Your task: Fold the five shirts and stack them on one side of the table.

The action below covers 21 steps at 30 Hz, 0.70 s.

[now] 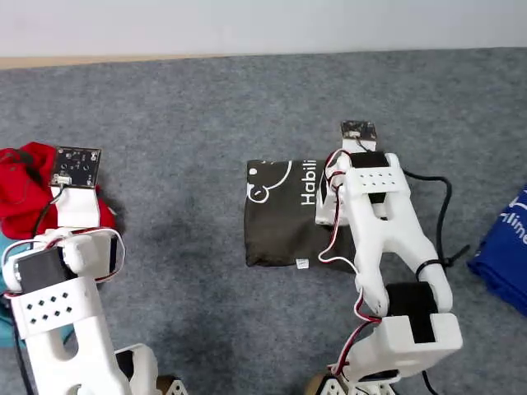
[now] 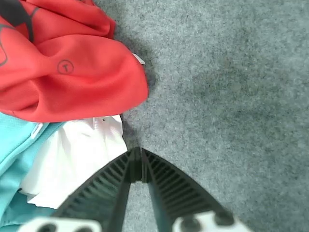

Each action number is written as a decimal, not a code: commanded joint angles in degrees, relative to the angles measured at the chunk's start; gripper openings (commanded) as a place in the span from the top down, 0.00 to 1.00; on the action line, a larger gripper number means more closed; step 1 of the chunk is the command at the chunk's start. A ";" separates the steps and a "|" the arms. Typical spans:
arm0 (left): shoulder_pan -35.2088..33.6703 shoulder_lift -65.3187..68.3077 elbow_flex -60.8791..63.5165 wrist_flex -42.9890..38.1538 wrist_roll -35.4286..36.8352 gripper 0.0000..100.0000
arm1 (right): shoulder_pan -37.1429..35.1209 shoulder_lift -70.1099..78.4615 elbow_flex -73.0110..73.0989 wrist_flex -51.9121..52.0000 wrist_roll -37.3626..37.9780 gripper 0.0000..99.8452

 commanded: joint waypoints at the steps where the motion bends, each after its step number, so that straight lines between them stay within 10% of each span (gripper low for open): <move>1: 0.00 -0.62 -0.57 0.44 -0.44 0.99 | 0.22 3.56 -0.70 -1.63 -2.02 0.69; 11: 0.00 -0.79 -0.57 0.44 -0.44 0.99 | 0.13 11.30 -0.70 -0.31 -4.57 0.71; 21: 0.18 -0.70 -0.57 0.44 -0.44 0.99 | 2.59 17.89 -9.49 4.88 3.60 0.99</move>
